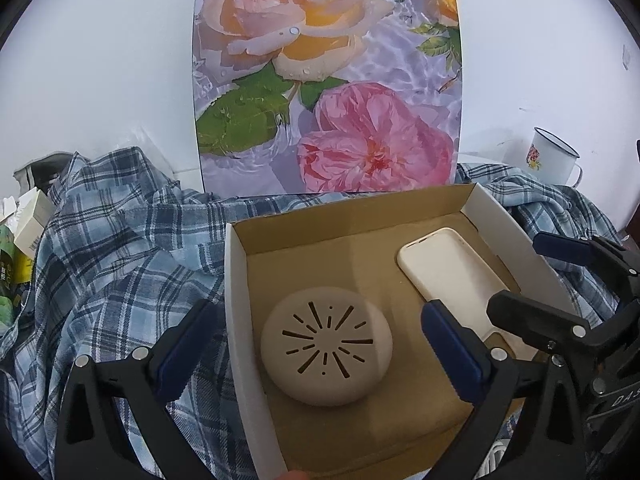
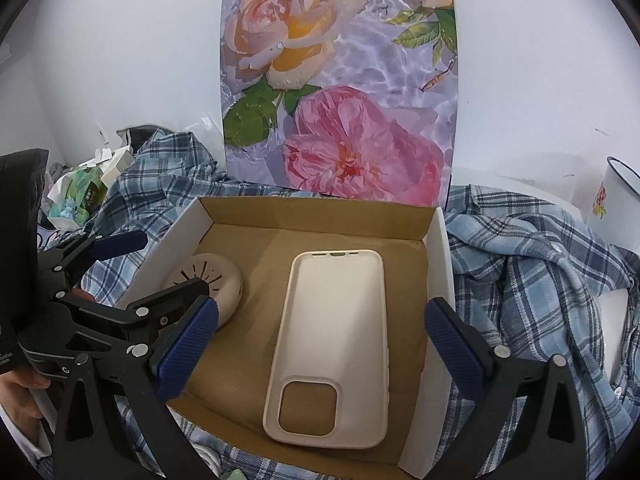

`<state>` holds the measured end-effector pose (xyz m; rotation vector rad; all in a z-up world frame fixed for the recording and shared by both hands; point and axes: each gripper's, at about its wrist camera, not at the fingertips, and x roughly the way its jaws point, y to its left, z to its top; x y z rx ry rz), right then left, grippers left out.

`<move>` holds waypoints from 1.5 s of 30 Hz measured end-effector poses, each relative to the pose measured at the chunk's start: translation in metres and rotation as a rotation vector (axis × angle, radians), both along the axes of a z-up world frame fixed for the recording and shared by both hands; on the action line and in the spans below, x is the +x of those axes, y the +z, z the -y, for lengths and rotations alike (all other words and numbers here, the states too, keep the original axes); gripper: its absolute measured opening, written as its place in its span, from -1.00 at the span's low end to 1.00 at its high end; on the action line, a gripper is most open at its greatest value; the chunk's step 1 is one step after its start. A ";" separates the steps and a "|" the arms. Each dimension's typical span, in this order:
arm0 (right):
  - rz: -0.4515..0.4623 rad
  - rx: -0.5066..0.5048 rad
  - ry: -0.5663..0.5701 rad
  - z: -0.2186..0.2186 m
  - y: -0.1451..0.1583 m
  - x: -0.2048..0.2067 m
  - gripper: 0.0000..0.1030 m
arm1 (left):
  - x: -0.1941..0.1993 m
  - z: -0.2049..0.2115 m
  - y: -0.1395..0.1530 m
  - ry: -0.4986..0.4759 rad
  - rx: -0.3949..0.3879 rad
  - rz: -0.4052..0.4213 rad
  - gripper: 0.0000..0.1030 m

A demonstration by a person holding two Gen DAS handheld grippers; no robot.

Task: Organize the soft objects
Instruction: 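Lower the puck and phone case into the box and open both grippers, then withdraw both grippers from the box and move the left gripper to the pink clip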

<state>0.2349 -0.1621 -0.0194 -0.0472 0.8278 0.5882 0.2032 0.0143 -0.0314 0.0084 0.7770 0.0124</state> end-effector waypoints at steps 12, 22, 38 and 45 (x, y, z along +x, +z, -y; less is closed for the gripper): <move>0.031 0.024 0.012 0.005 0.016 -0.015 0.99 | -0.020 0.004 0.017 -0.030 -0.003 0.040 1.00; 0.072 0.045 0.022 0.012 0.039 -0.036 0.99 | -0.042 0.010 0.036 -0.075 -0.024 0.064 1.00; 0.093 0.010 0.071 0.015 0.044 -0.069 0.99 | -0.092 0.005 0.038 -0.143 -0.097 0.072 1.00; 0.085 0.000 0.095 0.026 0.034 -0.094 0.99 | -0.126 -0.003 0.030 -0.166 -0.110 0.086 1.00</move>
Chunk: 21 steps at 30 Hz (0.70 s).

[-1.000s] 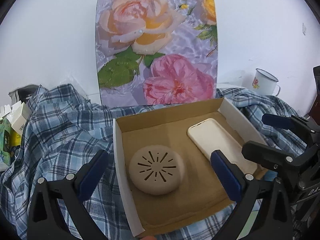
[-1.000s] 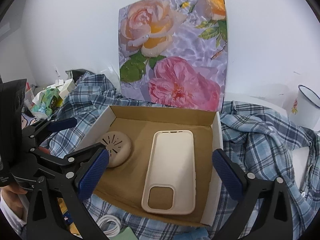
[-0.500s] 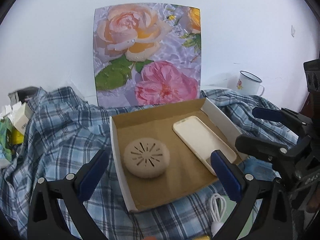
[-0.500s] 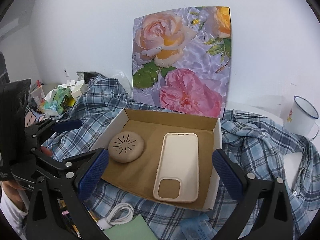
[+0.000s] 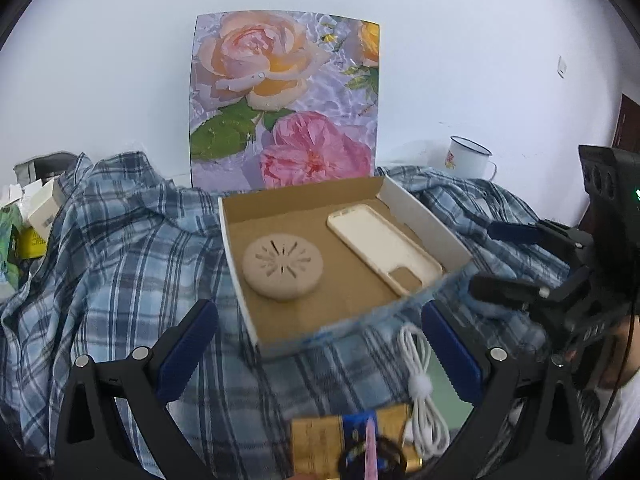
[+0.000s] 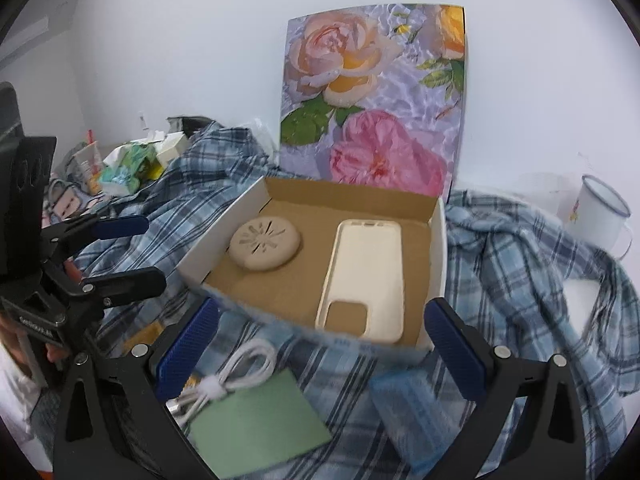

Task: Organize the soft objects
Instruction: 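Withdraw both grippers from the box and move the left gripper to the pink clip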

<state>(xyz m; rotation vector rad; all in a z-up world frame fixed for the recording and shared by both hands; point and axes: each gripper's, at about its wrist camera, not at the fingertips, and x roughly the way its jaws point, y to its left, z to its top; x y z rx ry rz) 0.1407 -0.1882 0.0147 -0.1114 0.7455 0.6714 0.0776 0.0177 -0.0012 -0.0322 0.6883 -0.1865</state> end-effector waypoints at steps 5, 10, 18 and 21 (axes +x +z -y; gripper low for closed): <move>-0.020 0.017 -0.018 0.017 -0.009 -0.010 0.99 | -0.027 0.002 -0.016 -0.037 0.017 -0.010 1.00; -0.024 0.044 -0.035 0.029 -0.011 -0.017 0.99 | -0.041 -0.006 -0.019 -0.050 -0.029 -0.013 1.00; -0.010 0.026 -0.018 0.028 -0.011 -0.031 0.99 | -0.054 -0.006 -0.025 -0.041 -0.004 -0.023 1.00; 0.008 0.016 -0.005 0.027 -0.010 -0.038 0.99 | -0.057 0.000 -0.024 -0.054 0.029 -0.015 1.00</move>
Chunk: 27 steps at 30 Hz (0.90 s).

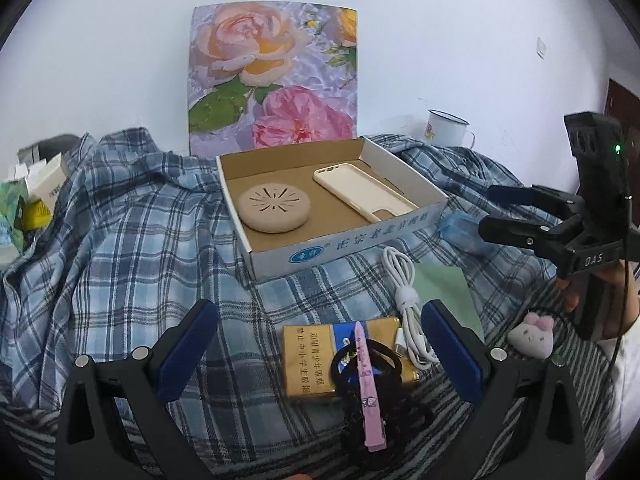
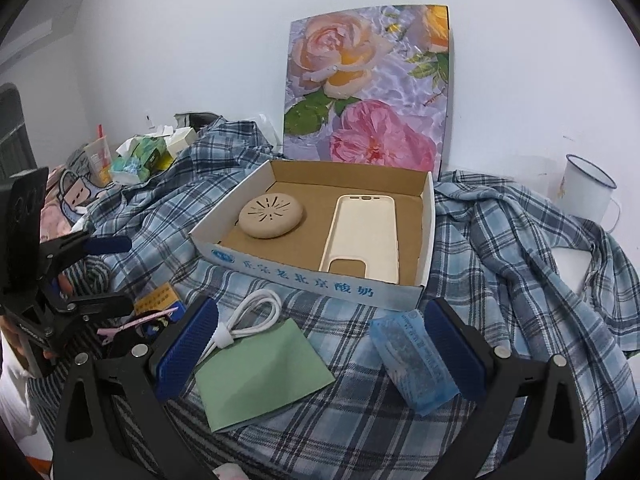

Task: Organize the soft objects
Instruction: 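Withdraw both grippers from the box and move the left gripper to the pink clip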

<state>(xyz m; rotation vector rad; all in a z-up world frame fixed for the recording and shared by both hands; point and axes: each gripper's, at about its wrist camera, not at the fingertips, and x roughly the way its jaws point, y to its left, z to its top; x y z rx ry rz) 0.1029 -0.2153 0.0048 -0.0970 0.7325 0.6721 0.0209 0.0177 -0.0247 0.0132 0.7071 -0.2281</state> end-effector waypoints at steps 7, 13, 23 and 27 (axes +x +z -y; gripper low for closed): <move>0.027 0.016 0.006 0.008 0.005 -0.012 0.99 | -0.004 0.006 -0.002 -0.040 0.031 -0.017 1.00; 0.036 -0.006 0.009 0.010 0.006 -0.021 0.99 | -0.010 0.013 -0.007 -0.068 0.066 -0.036 1.00; 0.056 -0.034 -0.004 0.013 0.004 -0.030 0.99 | -0.011 0.018 -0.013 -0.090 0.075 -0.057 0.97; 0.032 -0.047 0.002 0.010 0.000 -0.027 0.99 | -0.005 0.020 -0.021 -0.105 0.078 -0.107 0.10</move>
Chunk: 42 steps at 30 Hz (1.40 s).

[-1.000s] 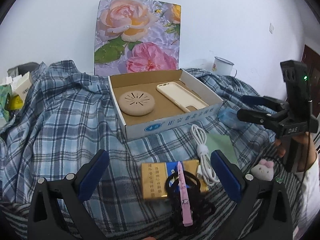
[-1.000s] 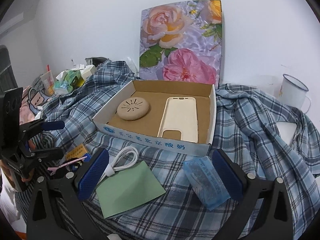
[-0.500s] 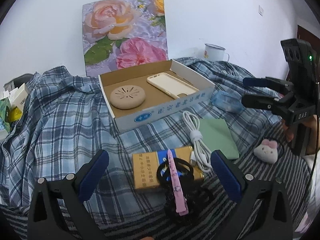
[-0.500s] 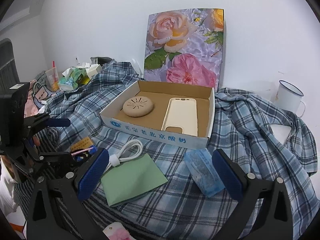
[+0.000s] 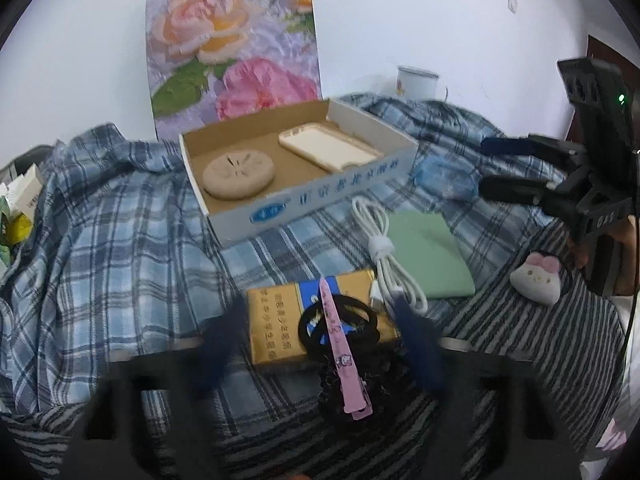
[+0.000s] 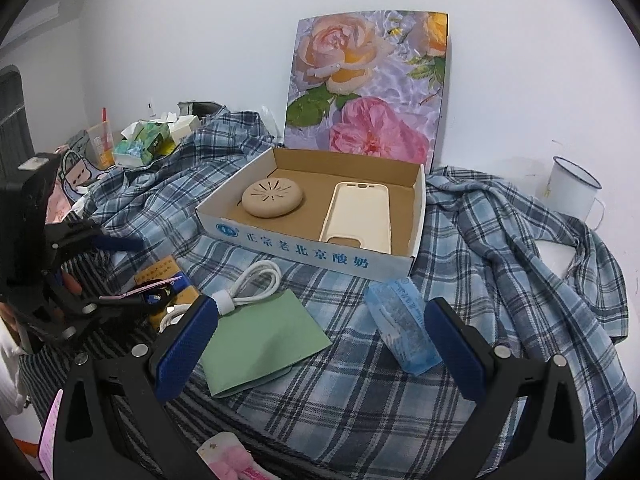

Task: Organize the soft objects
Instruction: 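Withdraw both grippers from the box and move the left gripper to the pink clip, then grasp the pink clip with the left gripper while the right gripper grasps the blue packet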

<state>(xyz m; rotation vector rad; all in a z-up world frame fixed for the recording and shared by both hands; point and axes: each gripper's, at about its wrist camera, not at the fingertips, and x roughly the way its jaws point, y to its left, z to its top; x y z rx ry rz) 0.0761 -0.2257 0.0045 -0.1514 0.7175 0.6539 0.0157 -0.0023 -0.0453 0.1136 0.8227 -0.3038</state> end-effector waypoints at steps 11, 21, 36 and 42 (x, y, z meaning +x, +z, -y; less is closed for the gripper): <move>-0.007 0.009 -0.003 0.003 -0.001 0.001 0.99 | 0.004 -0.001 -0.006 -0.021 -0.031 -0.041 -0.64; -0.006 0.017 -0.003 0.004 0.000 0.001 0.99 | 0.000 -0.006 0.000 -0.018 -0.067 -0.008 -0.77; 0.012 0.056 0.018 0.016 0.013 -0.006 0.99 | -0.008 -0.009 0.009 -0.020 -0.093 0.049 -0.85; -0.035 -0.040 0.012 0.031 0.005 0.008 0.99 | -0.011 -0.009 0.012 -0.020 -0.104 0.071 -0.86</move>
